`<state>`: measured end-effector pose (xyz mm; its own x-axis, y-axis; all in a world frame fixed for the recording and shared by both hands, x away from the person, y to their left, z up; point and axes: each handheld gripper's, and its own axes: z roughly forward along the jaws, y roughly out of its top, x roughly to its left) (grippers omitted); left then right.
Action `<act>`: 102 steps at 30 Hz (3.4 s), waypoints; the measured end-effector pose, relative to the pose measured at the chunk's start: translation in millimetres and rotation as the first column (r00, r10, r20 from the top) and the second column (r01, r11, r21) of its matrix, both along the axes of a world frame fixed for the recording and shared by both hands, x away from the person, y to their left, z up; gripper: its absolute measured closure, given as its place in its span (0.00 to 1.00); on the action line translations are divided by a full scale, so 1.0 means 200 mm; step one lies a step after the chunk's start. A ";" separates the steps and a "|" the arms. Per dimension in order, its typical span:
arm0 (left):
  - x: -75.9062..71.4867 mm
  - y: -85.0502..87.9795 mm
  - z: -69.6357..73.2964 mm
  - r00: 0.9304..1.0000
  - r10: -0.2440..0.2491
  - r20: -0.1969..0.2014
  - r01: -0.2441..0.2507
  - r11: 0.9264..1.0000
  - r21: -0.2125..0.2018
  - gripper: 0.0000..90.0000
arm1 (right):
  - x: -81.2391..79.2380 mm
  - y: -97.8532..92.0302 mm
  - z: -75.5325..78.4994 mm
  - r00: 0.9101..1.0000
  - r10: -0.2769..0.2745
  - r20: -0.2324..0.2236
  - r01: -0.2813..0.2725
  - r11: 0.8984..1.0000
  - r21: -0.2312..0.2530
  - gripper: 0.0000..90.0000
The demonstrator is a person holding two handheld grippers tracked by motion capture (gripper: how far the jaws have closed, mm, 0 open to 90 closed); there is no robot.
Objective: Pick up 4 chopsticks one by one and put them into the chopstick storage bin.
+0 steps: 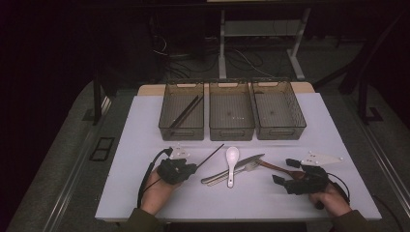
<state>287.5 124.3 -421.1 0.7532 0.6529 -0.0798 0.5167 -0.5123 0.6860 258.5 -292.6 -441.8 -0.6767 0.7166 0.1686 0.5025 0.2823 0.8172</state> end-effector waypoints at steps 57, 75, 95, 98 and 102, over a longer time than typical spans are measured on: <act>0.30 0.09 0.42 0.994 -0.005 0.108 0.018 0.993 -0.115 0.94 | 0.01 0.00 -0.01 1.000 -0.005 -0.004 0.005 1.000 -0.009 0.15; 0.58 0.12 0.55 0.987 0.073 0.145 -0.055 0.991 -0.124 0.94 | 0.01 -0.01 -0.01 1.000 -0.007 -0.003 0.007 1.000 -0.008 0.15; 0.87 0.11 0.51 0.970 0.185 0.157 -0.173 0.981 -0.086 0.94 | 0.01 -0.01 -0.01 1.000 -0.010 -0.004 0.010 1.000 0.001 0.15; 0.91 0.10 0.49 0.965 0.212 0.153 -0.199 0.975 -0.096 0.94 | 0.01 -0.01 -0.01 1.000 -0.009 -0.004 0.009 1.000 0.002 0.15; 0.94 0.10 0.45 0.961 0.232 0.149 -0.219 0.970 -0.104 0.94 | 0.01 -0.01 0.00 1.000 -0.008 -0.002 0.008 1.000 0.005 0.15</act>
